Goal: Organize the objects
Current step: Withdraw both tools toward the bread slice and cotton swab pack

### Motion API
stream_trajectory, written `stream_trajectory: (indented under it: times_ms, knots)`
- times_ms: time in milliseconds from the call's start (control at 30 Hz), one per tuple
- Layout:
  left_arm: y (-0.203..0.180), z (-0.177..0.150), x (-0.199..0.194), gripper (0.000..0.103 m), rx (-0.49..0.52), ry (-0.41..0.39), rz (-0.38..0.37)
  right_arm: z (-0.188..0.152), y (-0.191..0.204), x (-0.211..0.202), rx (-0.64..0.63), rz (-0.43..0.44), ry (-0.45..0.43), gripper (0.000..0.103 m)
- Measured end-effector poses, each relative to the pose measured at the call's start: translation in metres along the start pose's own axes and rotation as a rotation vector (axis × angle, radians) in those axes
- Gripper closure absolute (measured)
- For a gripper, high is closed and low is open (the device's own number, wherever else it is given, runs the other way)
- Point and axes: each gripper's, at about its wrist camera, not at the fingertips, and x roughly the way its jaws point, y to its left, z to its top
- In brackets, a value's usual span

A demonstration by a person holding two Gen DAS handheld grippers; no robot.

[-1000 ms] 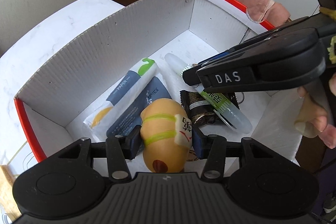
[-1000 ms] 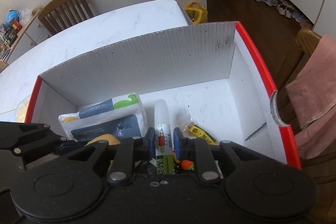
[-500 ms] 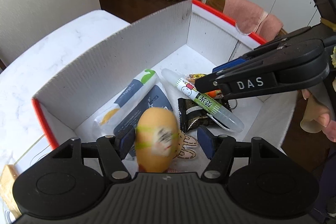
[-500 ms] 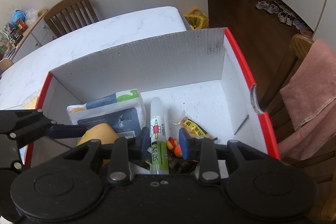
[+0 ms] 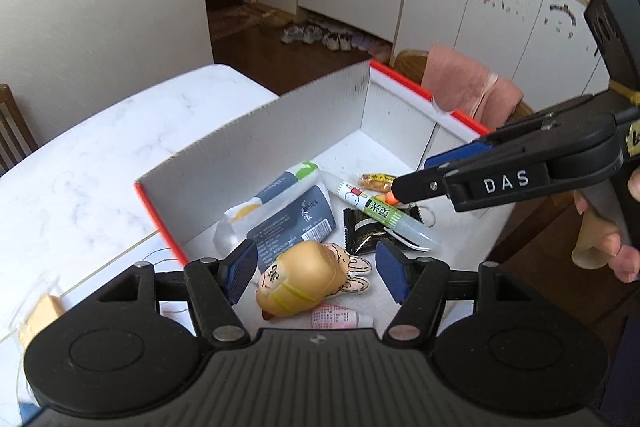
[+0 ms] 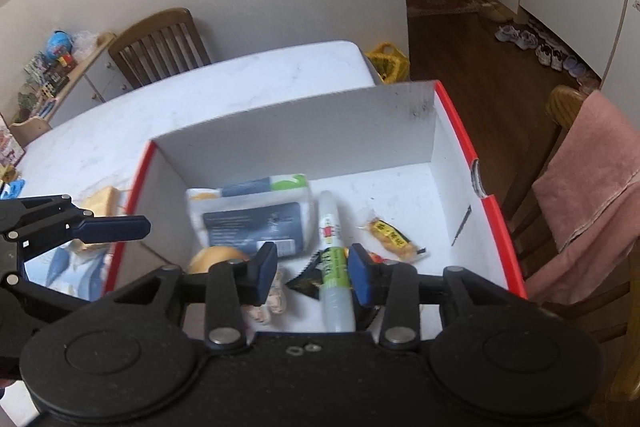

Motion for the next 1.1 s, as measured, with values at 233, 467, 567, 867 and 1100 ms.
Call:
stream_trajectory:
  times_ms: [233, 467, 567, 867, 1100]
  knots:
    - [0.008, -0.012, -0.039, 0.039, -0.007, -0.066, -0.008, -0.009, 0.028, -0.024, -0.019, 0.001, -0.058, 0.050]
    - [0.027, -0.032, -0.074, 0.030, -0.016, -0.120, -0.013, -0.020, 0.060, -0.039, -0.024, 0.001, -0.107, 0.037]
    - [0.038, -0.041, -0.089, 0.029, -0.008, -0.127, -0.024, -0.024, 0.076, -0.040, -0.014, 0.002, -0.120, 0.030]
    - [0.085, -0.075, -0.122, 0.019, -0.068, -0.149, -0.020, -0.033, 0.128, -0.042, -0.005, -0.011, -0.176, 0.002]
    - [0.128, -0.104, -0.135, 0.005, -0.119, -0.155, -0.005, -0.037, 0.161, -0.033, -0.012, -0.013, -0.178, 0.001]
